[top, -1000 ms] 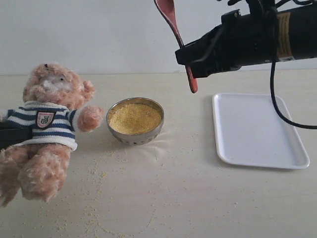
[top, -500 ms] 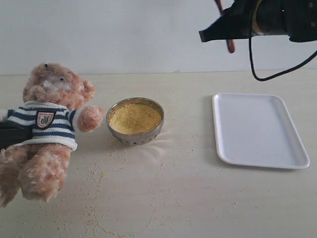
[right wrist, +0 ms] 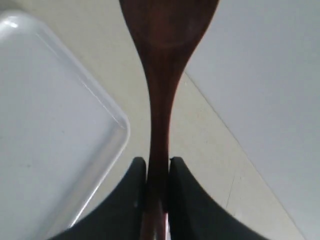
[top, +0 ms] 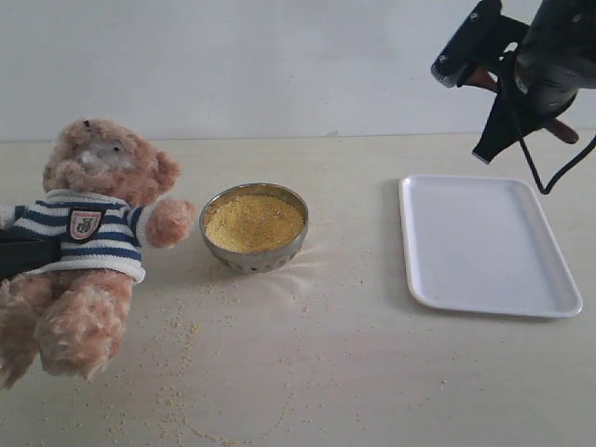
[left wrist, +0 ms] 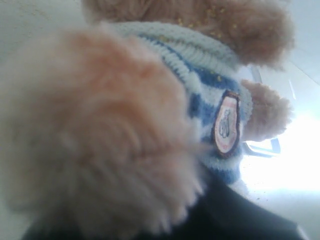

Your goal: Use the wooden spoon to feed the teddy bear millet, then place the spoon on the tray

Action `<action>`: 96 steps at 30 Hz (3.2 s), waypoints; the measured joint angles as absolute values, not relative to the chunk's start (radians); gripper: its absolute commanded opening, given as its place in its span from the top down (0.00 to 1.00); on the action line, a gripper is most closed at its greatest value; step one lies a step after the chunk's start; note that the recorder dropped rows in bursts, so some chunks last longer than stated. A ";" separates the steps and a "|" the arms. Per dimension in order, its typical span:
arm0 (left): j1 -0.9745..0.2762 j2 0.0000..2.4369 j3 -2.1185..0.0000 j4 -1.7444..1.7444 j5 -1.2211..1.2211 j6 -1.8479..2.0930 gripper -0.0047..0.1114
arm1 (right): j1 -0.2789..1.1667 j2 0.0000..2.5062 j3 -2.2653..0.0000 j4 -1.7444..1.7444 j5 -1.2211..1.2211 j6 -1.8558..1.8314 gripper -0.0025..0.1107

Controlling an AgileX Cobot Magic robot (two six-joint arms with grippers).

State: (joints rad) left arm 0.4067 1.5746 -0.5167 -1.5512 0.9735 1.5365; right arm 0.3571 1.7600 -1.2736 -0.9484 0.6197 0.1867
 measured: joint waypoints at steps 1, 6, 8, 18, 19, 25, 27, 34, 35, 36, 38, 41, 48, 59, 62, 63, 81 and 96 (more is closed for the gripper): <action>0.407 1.575 -0.517 -1.551 0.974 1.536 0.92 | 0.367 1.755 -1.274 -0.929 0.608 0.151 0.98; 0.407 1.575 -0.517 -1.551 0.974 1.536 0.92 | 0.410 1.746 -1.274 -0.694 0.547 -0.131 0.98; 0.407 1.575 -0.517 -1.551 0.974 1.536 0.92 | 0.435 1.746 -1.281 -0.574 0.542 -0.261 0.98; 0.407 1.575 -0.517 -1.551 0.974 1.536 0.92 | 0.500 1.760 -1.396 -0.055 0.311 -0.628 0.98; 0.407 1.575 -0.517 -1.551 0.974 1.536 0.92 | 0.500 1.760 -1.397 0.000 0.299 -0.647 0.98; 0.407 1.575 -0.517 -1.551 0.974 1.536 0.92 | 0.500 1.765 -1.397 0.308 0.494 -0.873 0.98; 0.407 1.575 -0.517 -1.553 0.974 1.536 0.92 | 0.500 1.773 -1.395 0.382 0.584 -0.953 0.98; 0.407 1.575 -0.517 -1.596 0.974 1.538 0.92 | 0.503 1.846 -1.489 0.369 0.781 -0.979 0.98; 0.407 1.575 -0.517 -1.601 0.974 1.538 0.92 | 0.508 1.863 -1.514 0.337 0.790 -0.964 0.98; 0.407 1.575 -0.517 -1.605 0.974 1.538 0.92 | 0.519 1.883 -1.553 0.299 0.803 -0.943 0.98; 0.407 1.575 -0.517 -1.611 0.974 1.538 0.92 | 0.539 1.911 -1.608 0.236 0.823 -0.905 0.98; 0.407 1.575 -0.517 -1.613 0.974 1.538 0.92 | 0.577 1.957 -1.649 0.133 0.895 -0.859 0.98; 0.407 1.575 -0.517 -1.617 0.918 1.538 0.92 | 0.633 1.996 -1.650 -0.051 0.975 -0.780 0.98; 0.407 1.575 -0.517 -1.617 0.899 1.538 0.92 | 0.638 1.996 -1.651 -0.074 0.942 -0.754 0.98; 0.407 1.575 -0.517 -1.617 0.899 1.538 0.92 | 0.638 1.996 -1.651 -0.074 0.936 -0.749 0.98; 0.407 1.575 -0.517 -1.617 0.899 1.538 0.92 | 0.638 1.996 -1.651 -0.074 0.936 -0.746 0.98; 0.407 1.575 -0.517 -1.617 0.899 1.538 0.92 | 0.639 1.996 -1.636 -0.669 0.858 0.056 0.98; 0.407 1.575 -0.517 -1.617 0.899 1.538 0.92 | 0.667 1.966 -1.448 -1.447 0.376 1.451 0.98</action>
State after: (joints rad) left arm 0.4067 1.5746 -0.5167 -1.6168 0.8991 1.5383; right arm 0.6671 1.9658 -1.4475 -1.4471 0.3758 1.4515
